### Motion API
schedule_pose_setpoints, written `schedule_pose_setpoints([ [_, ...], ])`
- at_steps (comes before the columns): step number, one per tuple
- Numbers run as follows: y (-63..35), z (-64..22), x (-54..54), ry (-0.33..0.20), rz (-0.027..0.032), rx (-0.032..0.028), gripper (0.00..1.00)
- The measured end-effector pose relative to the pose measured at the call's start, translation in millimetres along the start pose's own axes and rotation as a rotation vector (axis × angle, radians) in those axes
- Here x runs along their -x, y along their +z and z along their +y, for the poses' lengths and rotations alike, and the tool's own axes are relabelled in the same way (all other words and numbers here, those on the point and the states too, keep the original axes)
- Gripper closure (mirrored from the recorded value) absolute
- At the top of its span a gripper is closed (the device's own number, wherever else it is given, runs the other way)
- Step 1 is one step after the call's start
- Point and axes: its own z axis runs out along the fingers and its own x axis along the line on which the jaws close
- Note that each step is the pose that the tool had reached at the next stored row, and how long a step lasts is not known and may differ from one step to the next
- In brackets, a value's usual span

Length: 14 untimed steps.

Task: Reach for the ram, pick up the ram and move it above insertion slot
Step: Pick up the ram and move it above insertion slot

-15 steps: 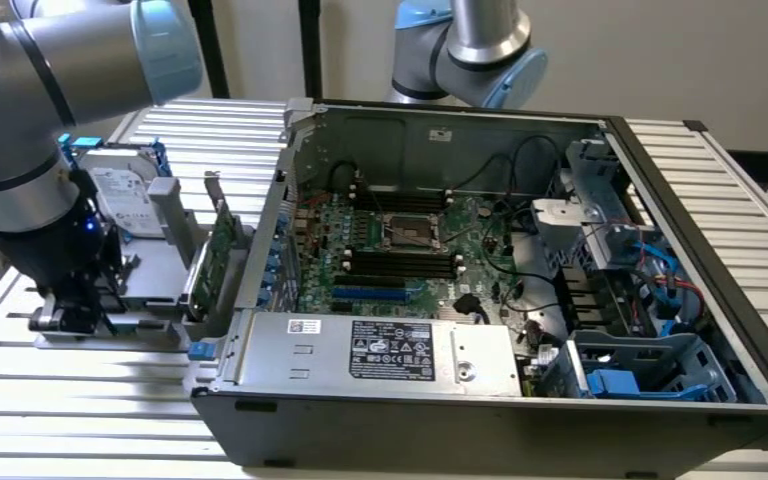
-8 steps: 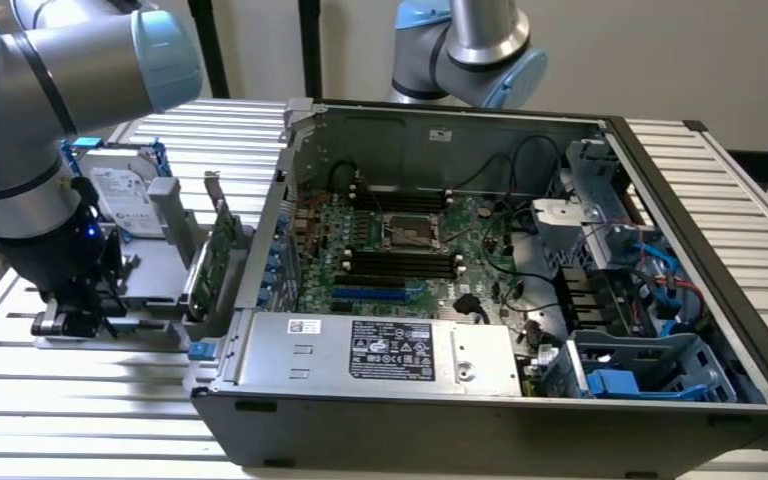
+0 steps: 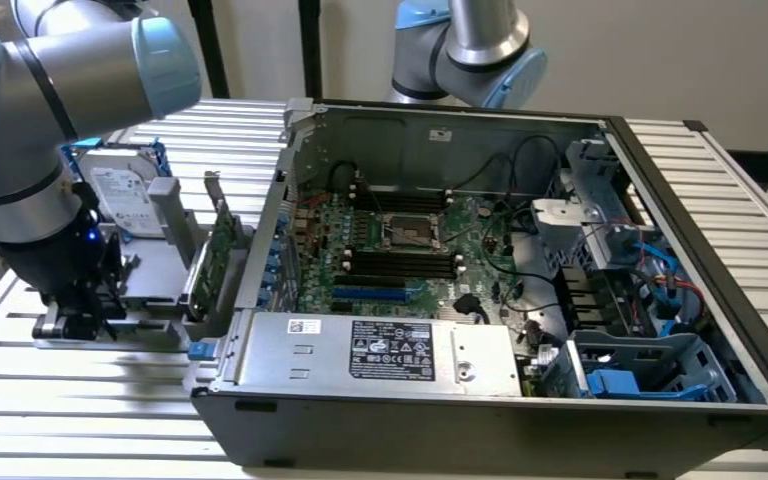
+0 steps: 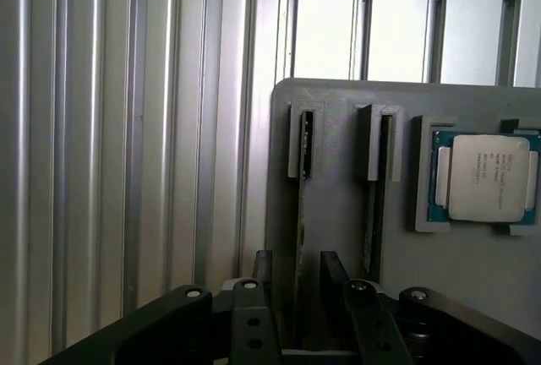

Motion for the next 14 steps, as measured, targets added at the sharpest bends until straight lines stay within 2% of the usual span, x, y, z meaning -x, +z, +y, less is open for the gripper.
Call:
schedule_pose_setpoints([
  [11, 2.3, 0.3, 0.6, 0.028, -0.0010, 0.0001, 0.64],
  [12, 2.4, 0.3, 0.6, 0.028, -0.0010, 0.0001, 0.65],
  [13, 2.5, 0.3, 0.6, 0.028, -0.0009, 0.0002, 0.72],
  [14, 2.5, 0.3, 0.6, 0.028, -0.0009, 0.0001, 0.72],
])
